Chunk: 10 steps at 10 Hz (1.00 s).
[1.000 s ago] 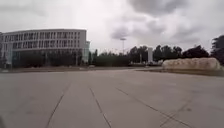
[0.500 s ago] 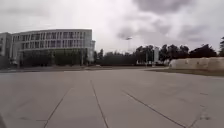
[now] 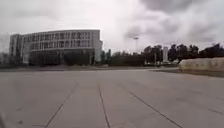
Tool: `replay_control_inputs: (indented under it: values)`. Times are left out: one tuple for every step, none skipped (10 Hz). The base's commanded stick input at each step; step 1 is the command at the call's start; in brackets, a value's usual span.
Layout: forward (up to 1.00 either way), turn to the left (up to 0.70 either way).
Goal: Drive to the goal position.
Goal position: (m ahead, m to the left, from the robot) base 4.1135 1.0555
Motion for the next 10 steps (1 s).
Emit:
replay_control_inputs:
  values:
    - [0.45,0.27]
    - [0.45,0.27]
    - [0.45,0.27]
    - [0.45,0.27]
    - [0.45,0.27]
    - [0.45,0.27]
    - [0.45,0.27]
    - [0.45,0.27]
    - [0.45,0.27]
    - [0.45,0.27]
